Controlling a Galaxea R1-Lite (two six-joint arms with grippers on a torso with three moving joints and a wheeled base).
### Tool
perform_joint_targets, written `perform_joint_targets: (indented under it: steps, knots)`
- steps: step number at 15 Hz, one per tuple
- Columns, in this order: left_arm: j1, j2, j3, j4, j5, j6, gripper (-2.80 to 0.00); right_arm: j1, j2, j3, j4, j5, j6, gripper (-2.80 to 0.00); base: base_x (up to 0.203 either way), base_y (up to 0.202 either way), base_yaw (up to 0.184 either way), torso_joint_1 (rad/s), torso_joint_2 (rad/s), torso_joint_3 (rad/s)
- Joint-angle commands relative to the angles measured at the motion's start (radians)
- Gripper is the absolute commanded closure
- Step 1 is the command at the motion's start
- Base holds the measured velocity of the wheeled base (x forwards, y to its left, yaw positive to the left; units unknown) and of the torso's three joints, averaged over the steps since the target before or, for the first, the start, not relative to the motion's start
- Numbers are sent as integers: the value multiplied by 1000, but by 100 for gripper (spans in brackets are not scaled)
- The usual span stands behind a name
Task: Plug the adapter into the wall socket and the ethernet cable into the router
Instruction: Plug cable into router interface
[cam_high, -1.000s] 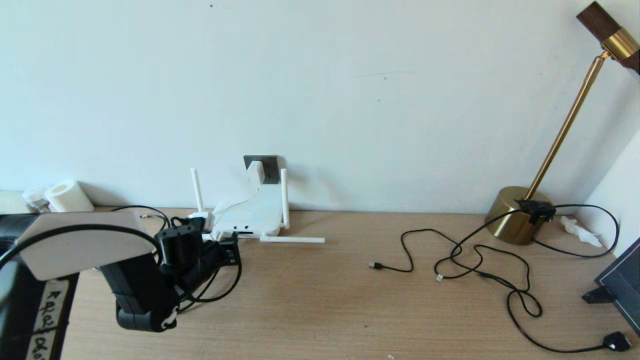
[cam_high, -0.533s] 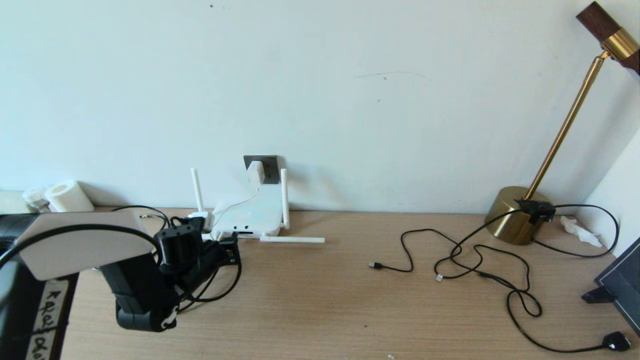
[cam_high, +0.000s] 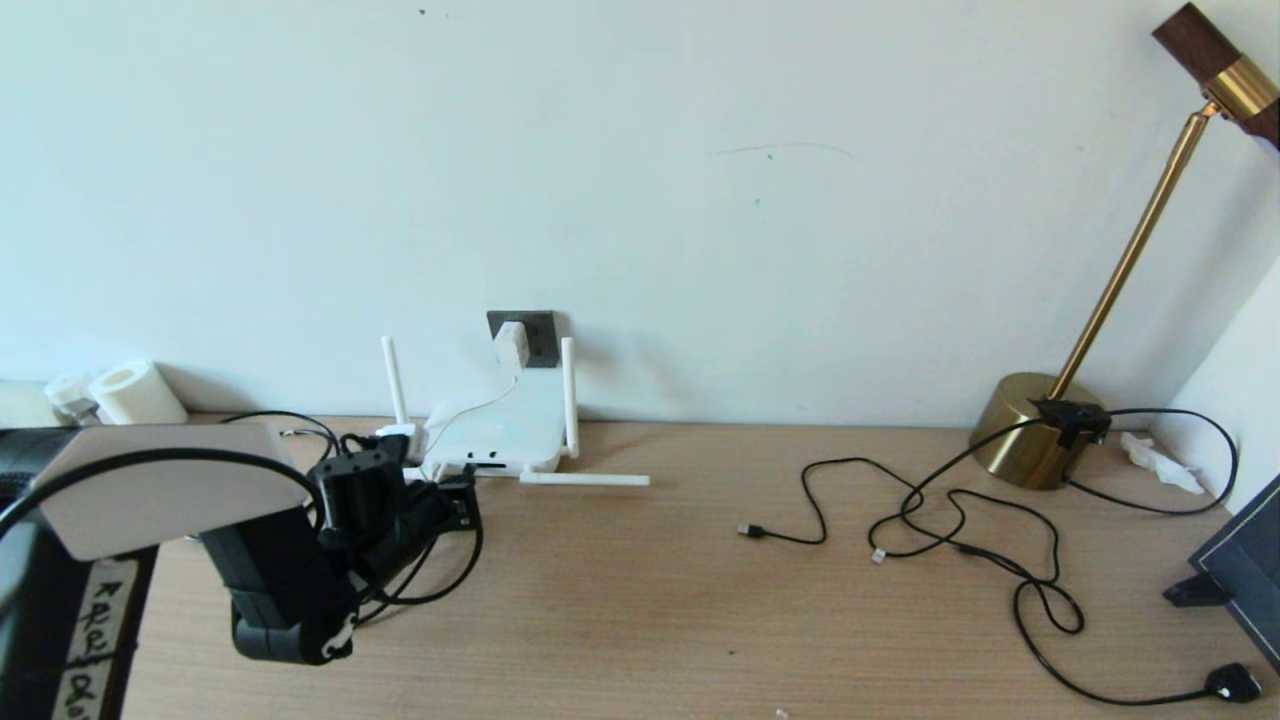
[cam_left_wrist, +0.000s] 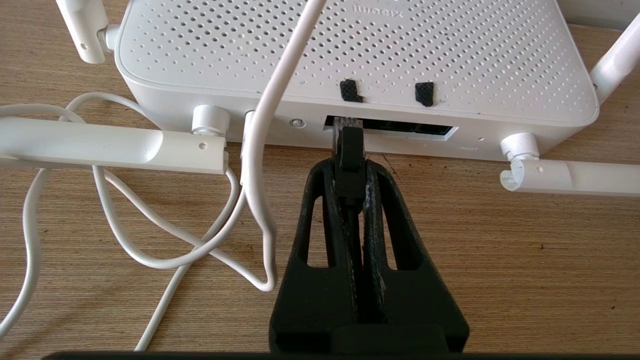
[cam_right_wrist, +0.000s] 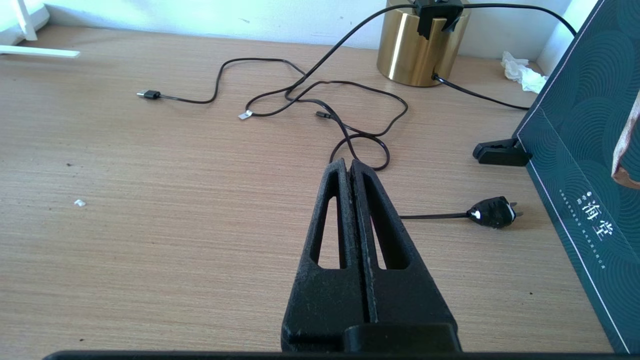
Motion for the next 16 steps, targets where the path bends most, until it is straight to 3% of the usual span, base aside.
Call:
perform_joint_targets:
  steps: [1,16]
  knots:
    - [0,2,5,-6,-1,-2,0,0,0,-1,0,0,-1,0,0,0,0,0,0,0]
    - [0,-3,10,-8,0,-2,0,0,1,0,0,0,-1,0,0,0,0,0,0,0]
